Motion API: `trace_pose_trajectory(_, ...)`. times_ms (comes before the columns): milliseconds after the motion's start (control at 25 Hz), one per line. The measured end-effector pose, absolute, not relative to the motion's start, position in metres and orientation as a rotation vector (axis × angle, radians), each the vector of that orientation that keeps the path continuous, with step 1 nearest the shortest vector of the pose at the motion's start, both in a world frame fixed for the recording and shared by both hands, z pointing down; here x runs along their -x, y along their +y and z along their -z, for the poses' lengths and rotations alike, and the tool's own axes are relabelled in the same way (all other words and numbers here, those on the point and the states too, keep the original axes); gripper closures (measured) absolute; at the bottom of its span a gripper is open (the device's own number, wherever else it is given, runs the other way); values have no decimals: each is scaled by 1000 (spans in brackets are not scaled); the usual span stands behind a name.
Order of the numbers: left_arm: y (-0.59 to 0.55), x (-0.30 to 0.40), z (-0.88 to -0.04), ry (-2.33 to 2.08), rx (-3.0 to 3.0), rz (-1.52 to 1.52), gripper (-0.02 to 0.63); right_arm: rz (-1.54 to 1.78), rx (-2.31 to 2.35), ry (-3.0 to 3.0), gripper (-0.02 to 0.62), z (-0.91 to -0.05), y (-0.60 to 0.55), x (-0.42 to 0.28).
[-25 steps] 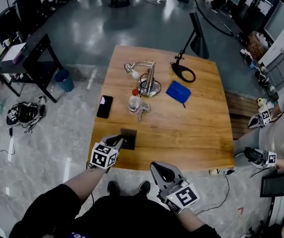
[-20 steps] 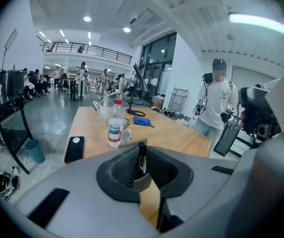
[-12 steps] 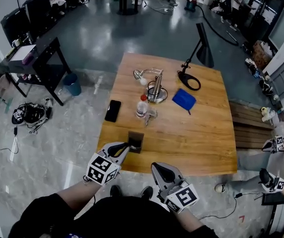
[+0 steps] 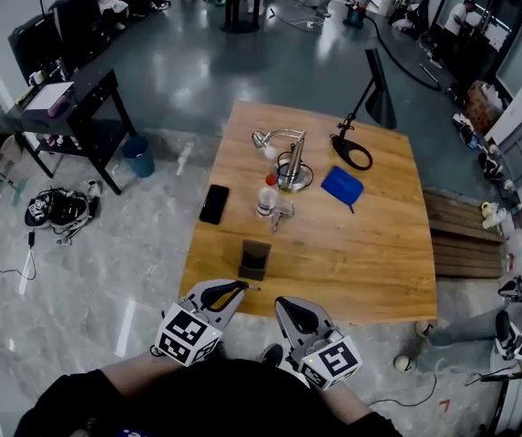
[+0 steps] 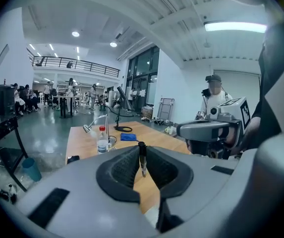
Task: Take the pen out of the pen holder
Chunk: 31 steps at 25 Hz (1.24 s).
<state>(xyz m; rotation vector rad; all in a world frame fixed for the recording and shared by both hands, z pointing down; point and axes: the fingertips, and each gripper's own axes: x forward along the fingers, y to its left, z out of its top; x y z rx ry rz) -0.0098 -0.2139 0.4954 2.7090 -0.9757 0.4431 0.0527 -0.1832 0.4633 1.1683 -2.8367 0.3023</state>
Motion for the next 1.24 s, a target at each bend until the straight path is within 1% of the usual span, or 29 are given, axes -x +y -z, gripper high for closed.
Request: trace_pose_trajectory(1240, -187, 9, -484, -979, -2752, -434, 555, -278, -1146, -2819, 597, -460, -162, -48)
